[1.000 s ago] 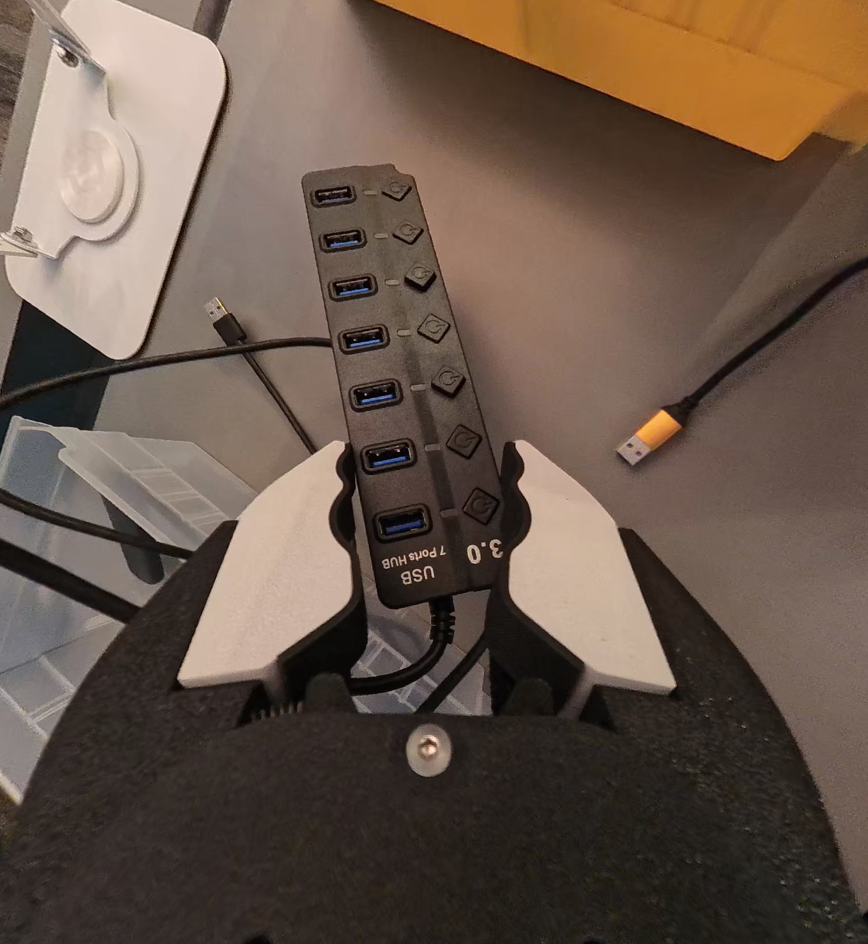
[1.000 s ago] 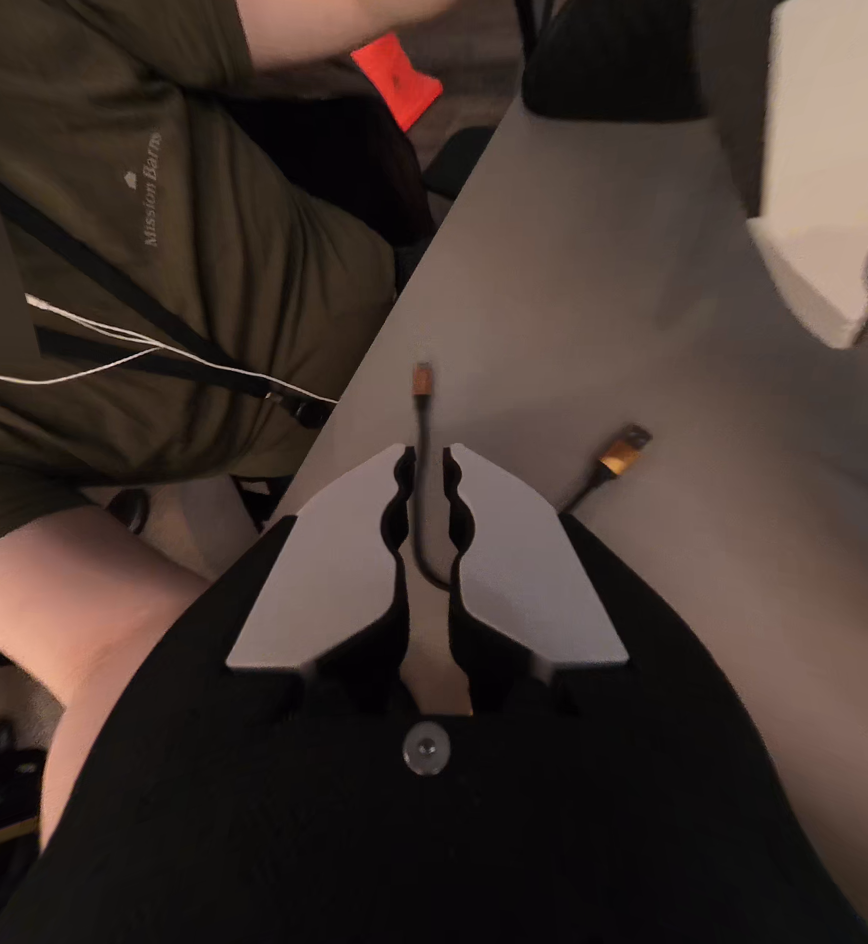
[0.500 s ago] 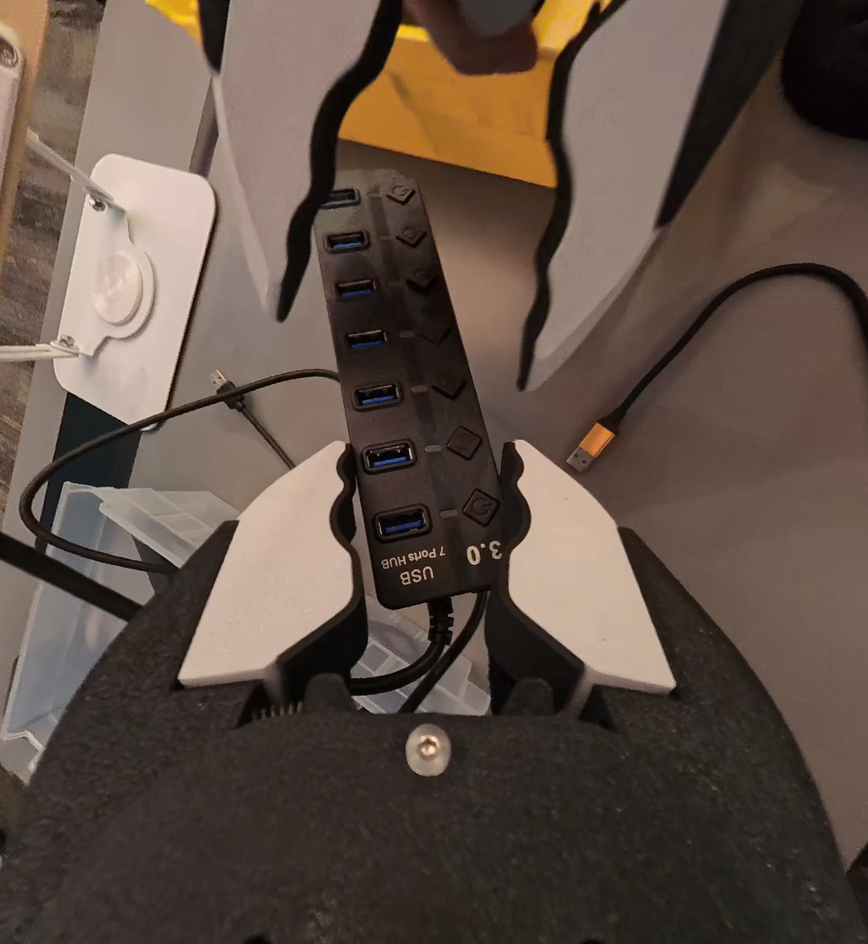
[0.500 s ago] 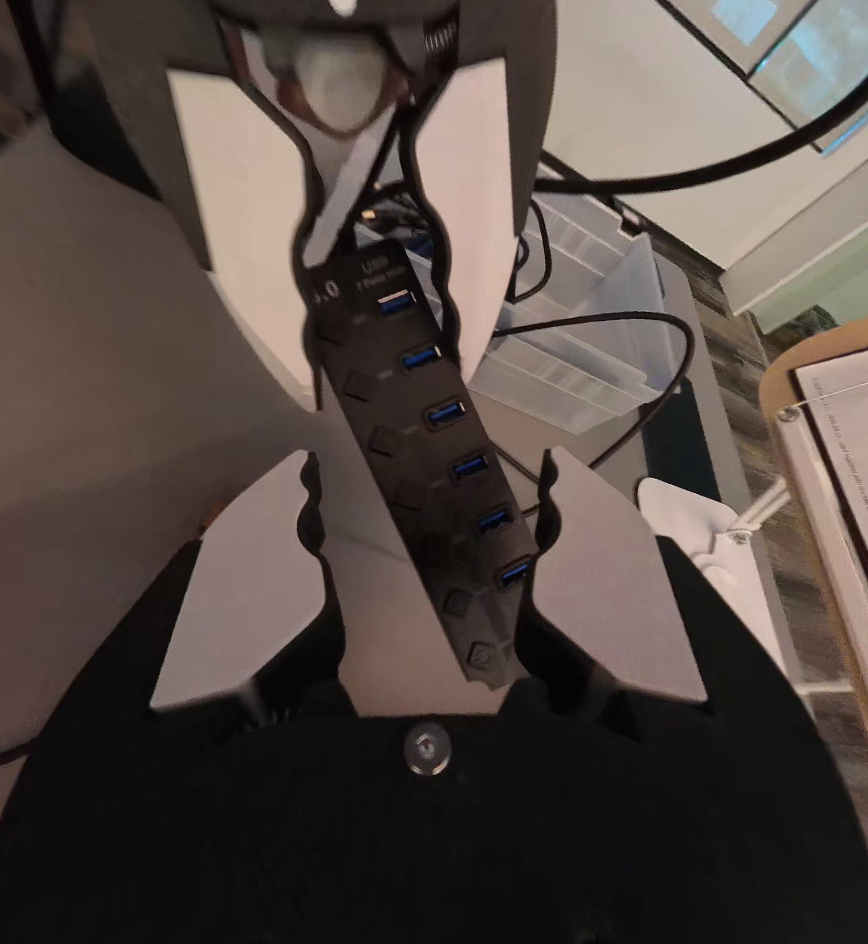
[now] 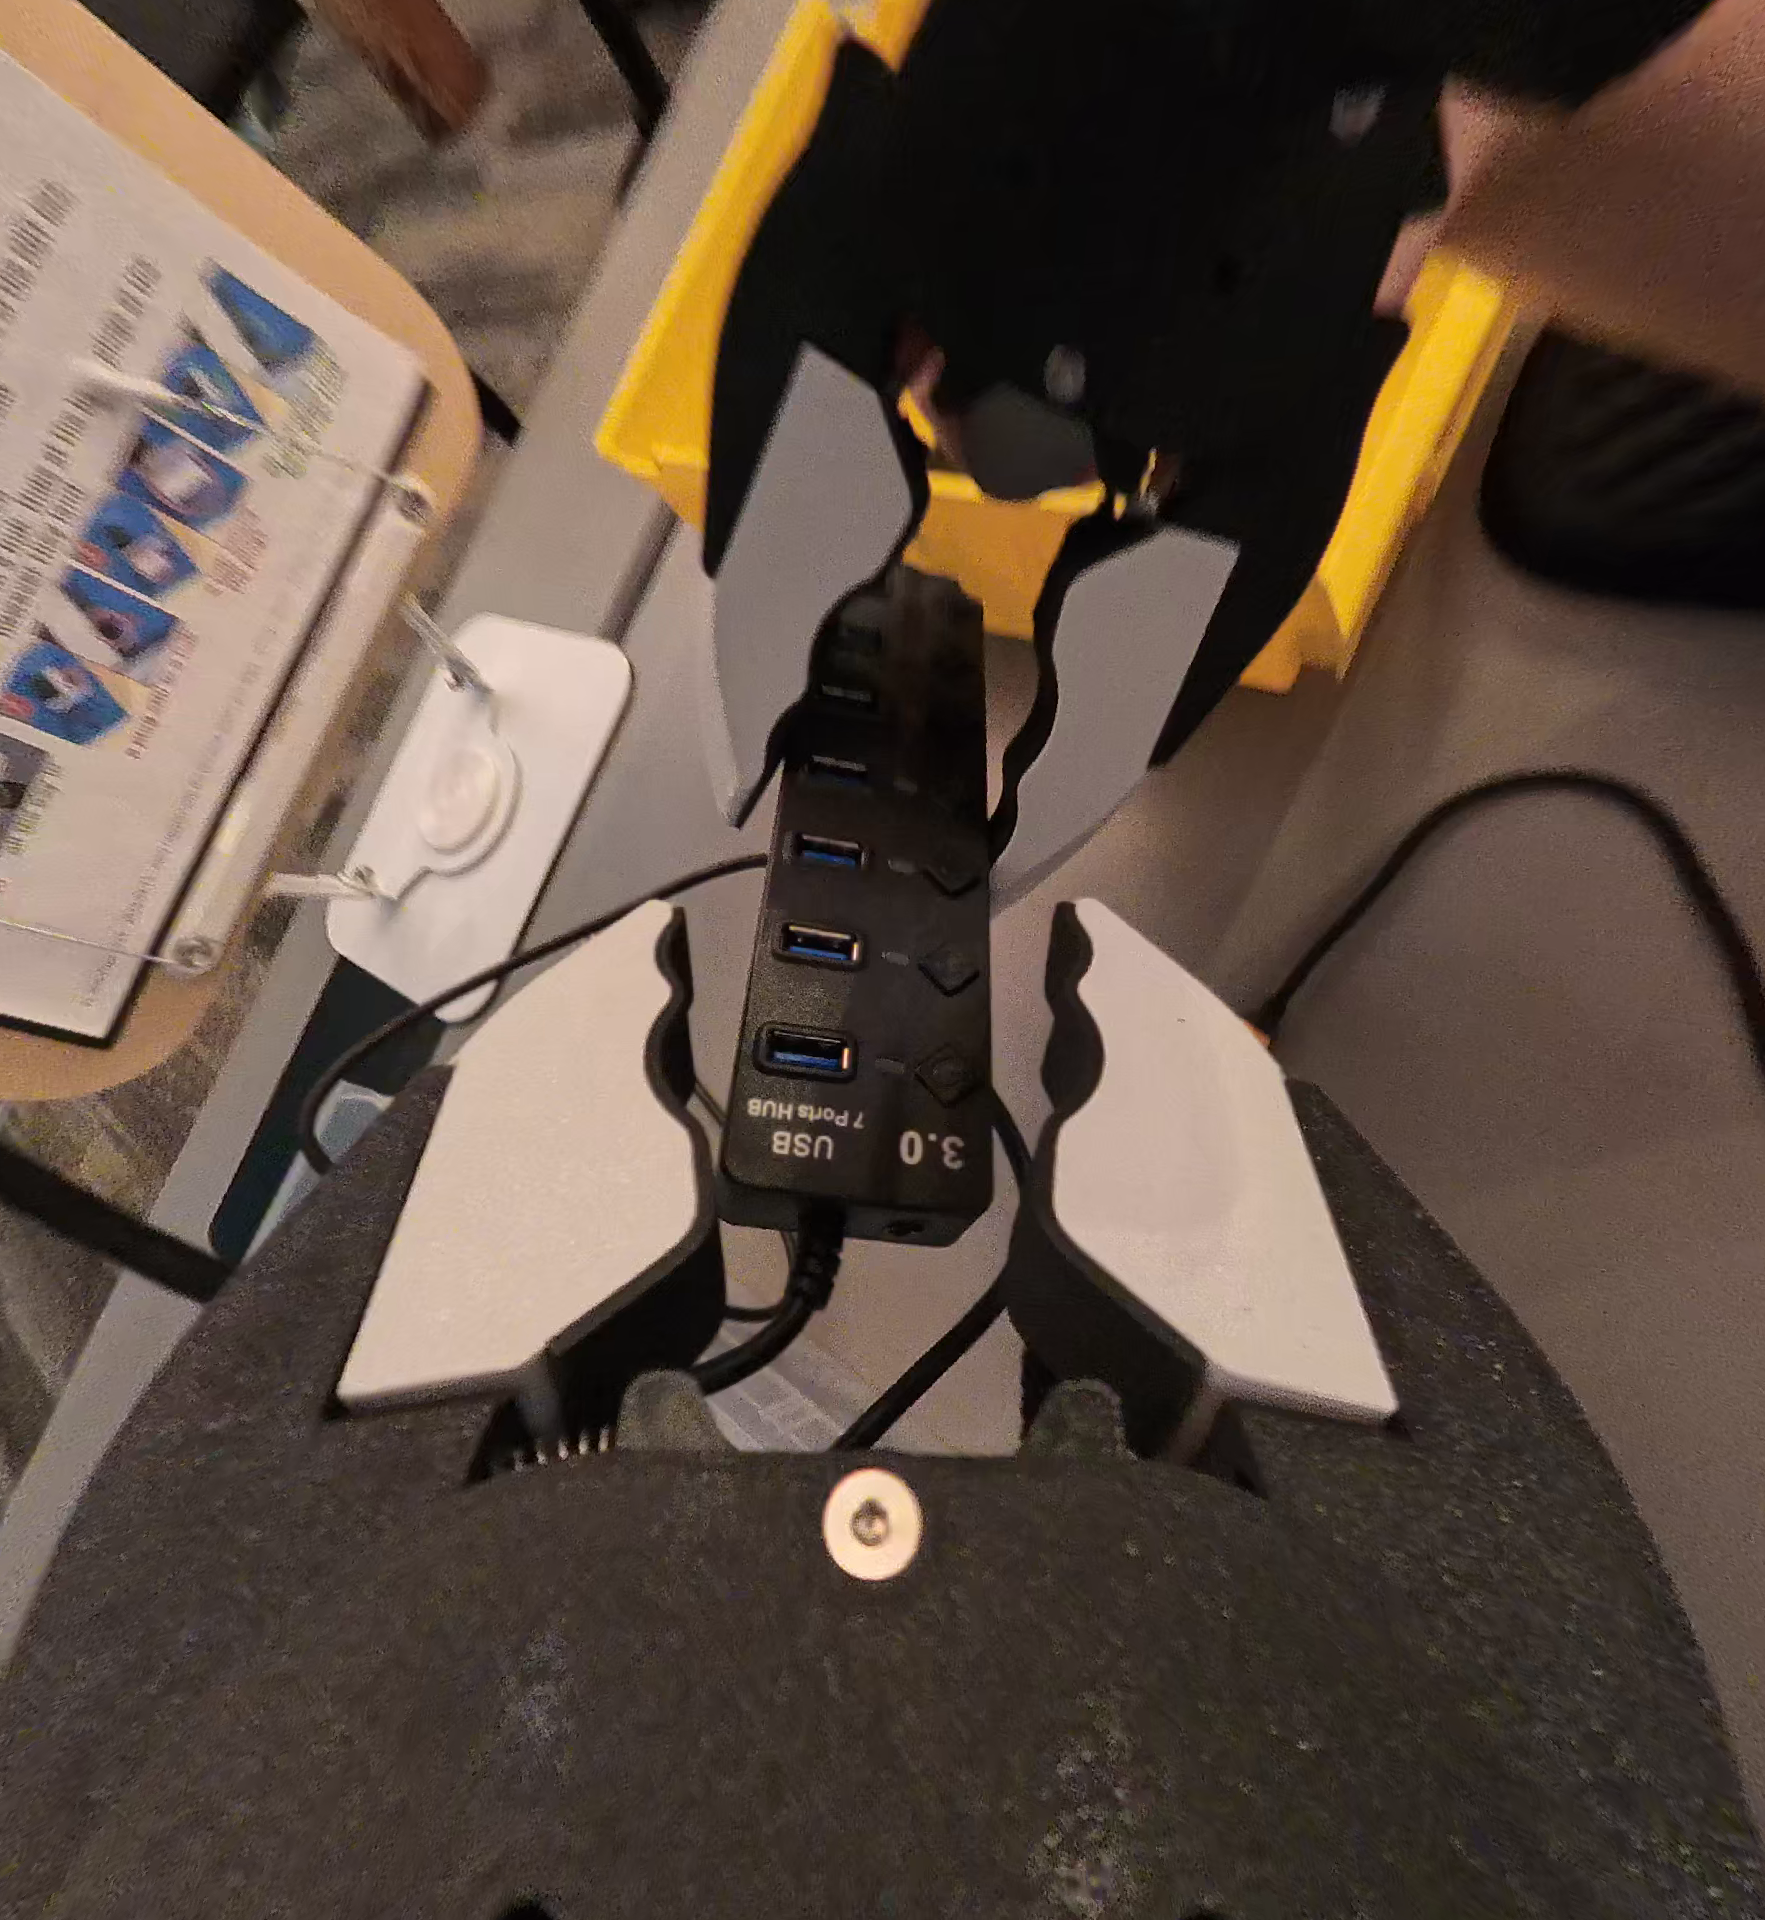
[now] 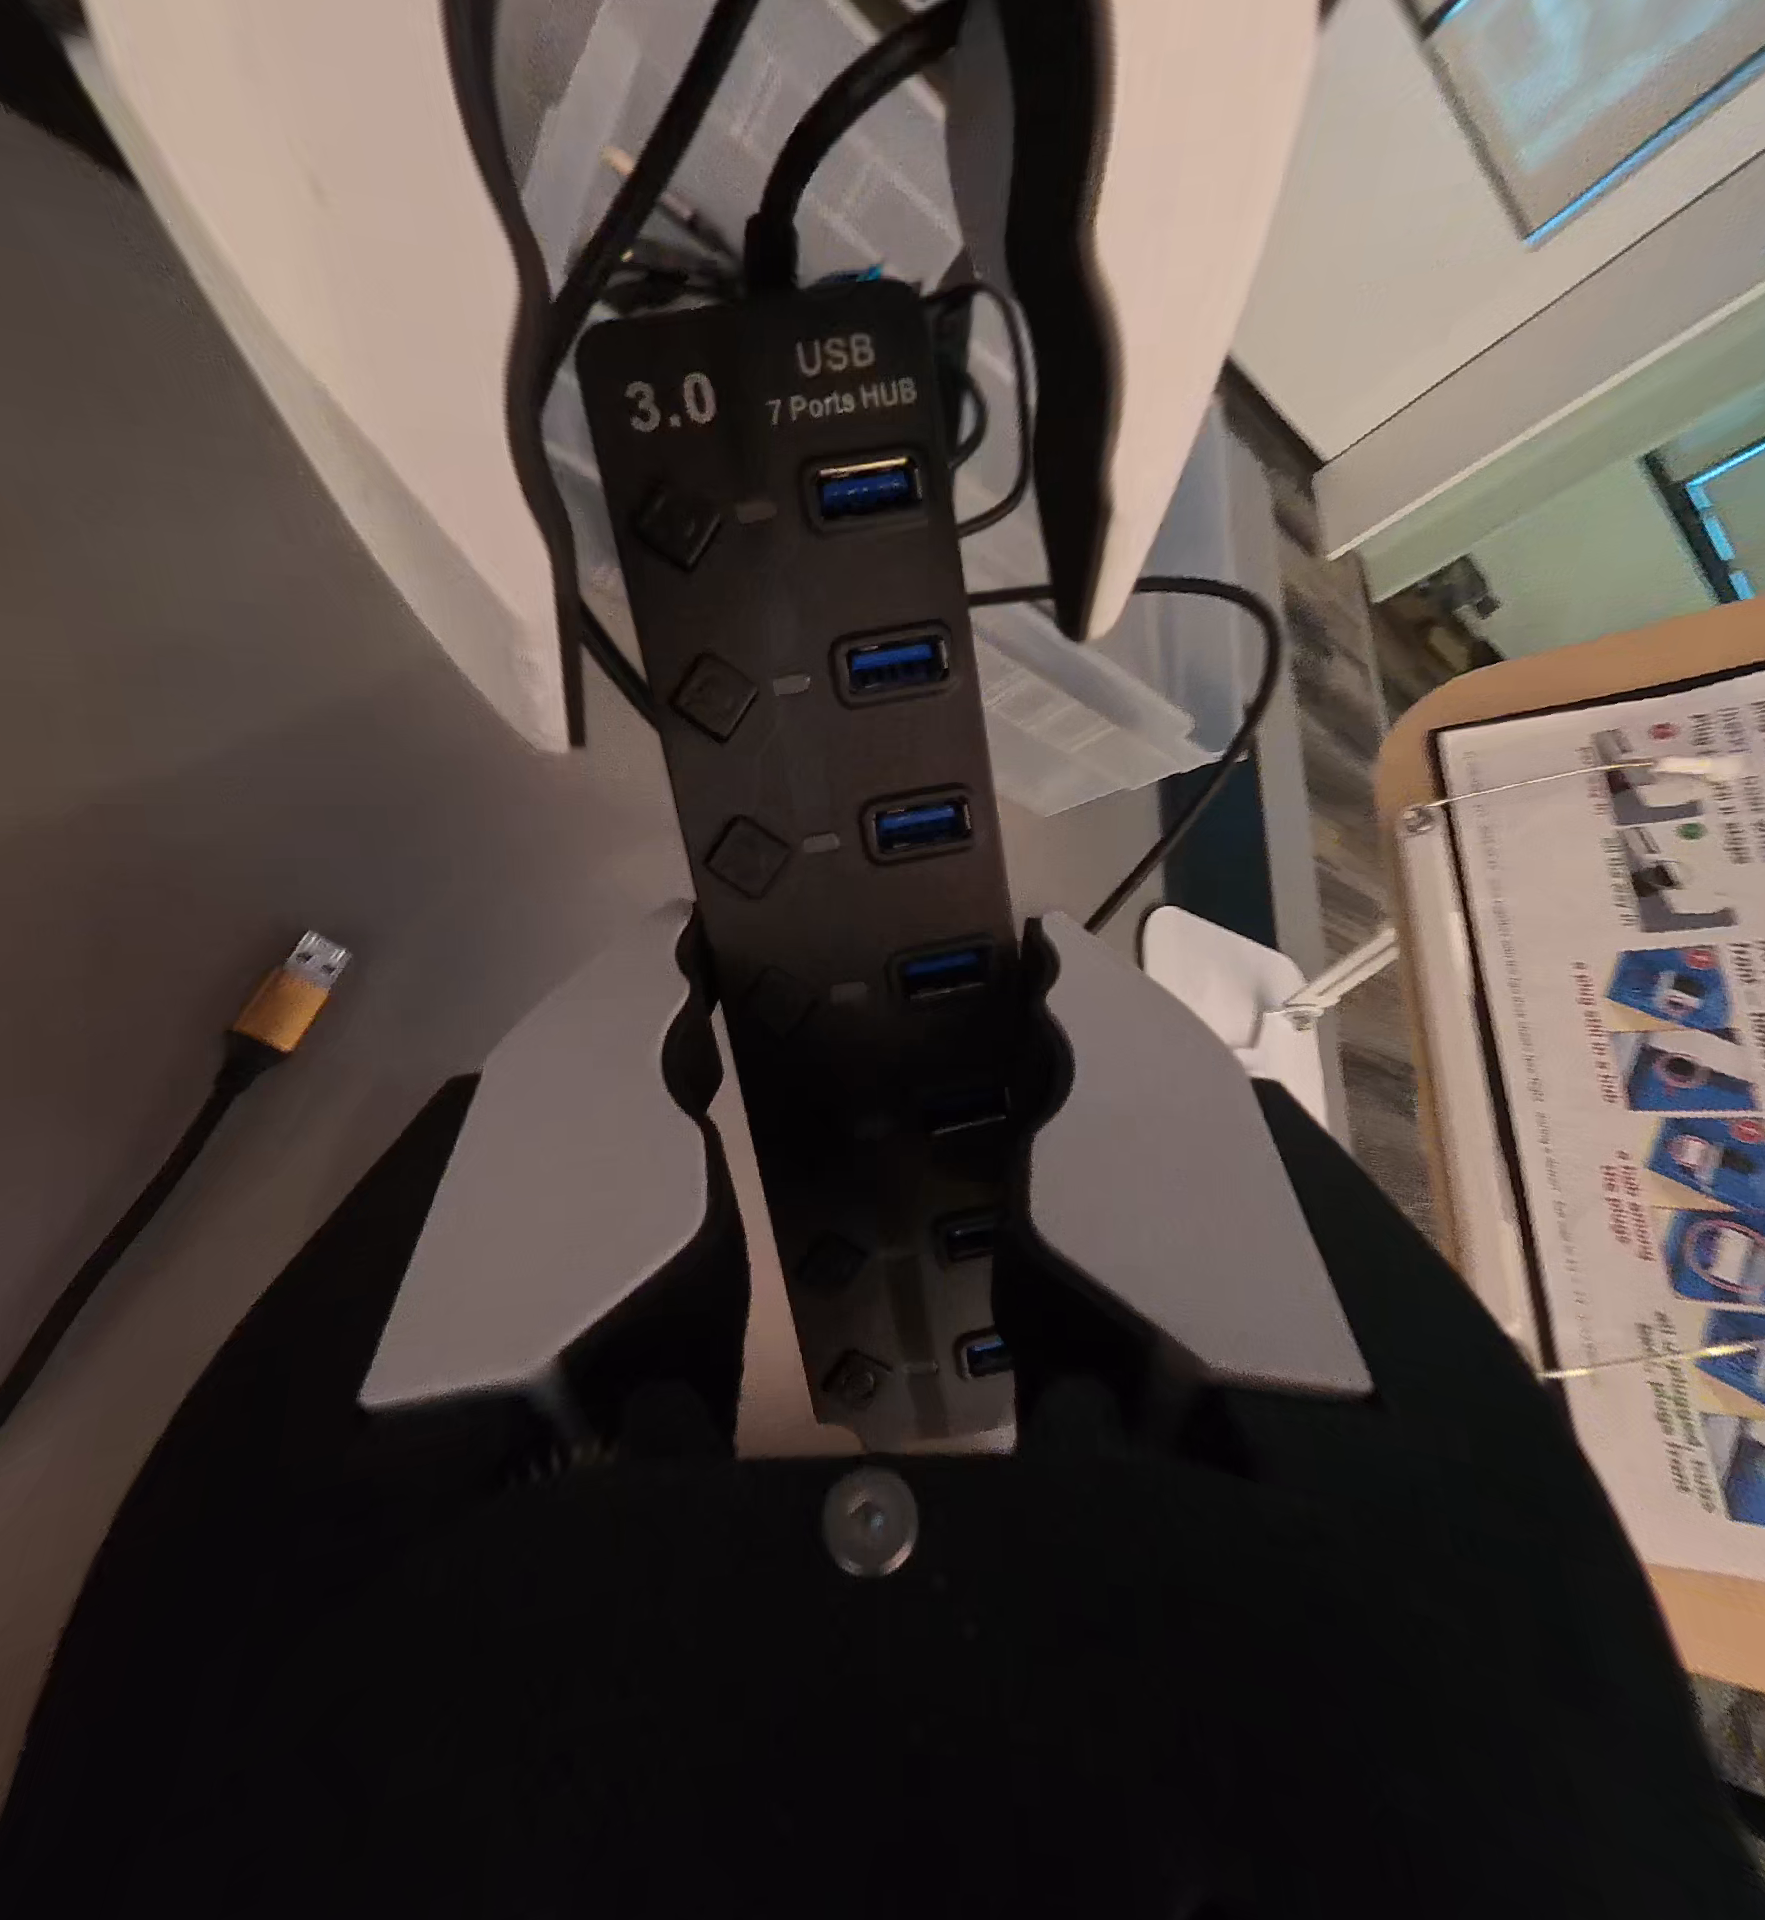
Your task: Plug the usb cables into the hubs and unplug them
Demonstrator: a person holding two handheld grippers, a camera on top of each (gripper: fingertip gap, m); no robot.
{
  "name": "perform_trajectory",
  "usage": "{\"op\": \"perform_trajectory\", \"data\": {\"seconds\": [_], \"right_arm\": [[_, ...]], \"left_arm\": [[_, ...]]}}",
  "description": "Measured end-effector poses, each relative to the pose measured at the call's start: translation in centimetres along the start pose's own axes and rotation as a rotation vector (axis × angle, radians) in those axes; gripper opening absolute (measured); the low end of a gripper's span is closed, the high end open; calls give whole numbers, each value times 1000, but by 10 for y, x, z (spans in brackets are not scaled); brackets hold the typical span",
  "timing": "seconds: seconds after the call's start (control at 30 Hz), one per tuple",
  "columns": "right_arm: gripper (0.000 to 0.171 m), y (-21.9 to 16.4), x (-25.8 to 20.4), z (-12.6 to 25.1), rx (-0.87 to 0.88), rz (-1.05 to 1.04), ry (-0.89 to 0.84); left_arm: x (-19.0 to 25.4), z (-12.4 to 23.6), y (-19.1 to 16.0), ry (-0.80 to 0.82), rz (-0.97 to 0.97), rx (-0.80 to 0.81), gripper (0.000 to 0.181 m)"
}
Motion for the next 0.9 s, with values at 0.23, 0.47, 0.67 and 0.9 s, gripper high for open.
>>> {"op": "perform_trajectory", "data": {"seconds": [0.23, 0.47, 0.67, 0.9], "right_arm": [[56, 13, 17, 9, -42, -12, -157], [55, 0, 45, 25, 11, -135, -332], [56, 1, 61, 41, 153, -325, -414], [55, 28, 60, 52, 424, -485, -341]], "left_arm": [[-15, 52, 43, 55, 156, 403, 51], [-30, 78, 33, 53, 377, 371, 42], [12, 57, 6, -3, 594, 387, 34], [-3, 8, -18, 108, 769, 405, 31]]}}
Point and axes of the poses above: each gripper's, where its closed fingertips meet, z back along the fingers, y out of its top, x = y × z across the jaws, the point moved 3 cm from there along z, back along the fingers, and after that the axes turned 11 degrees about y, right-handed, at the moved point
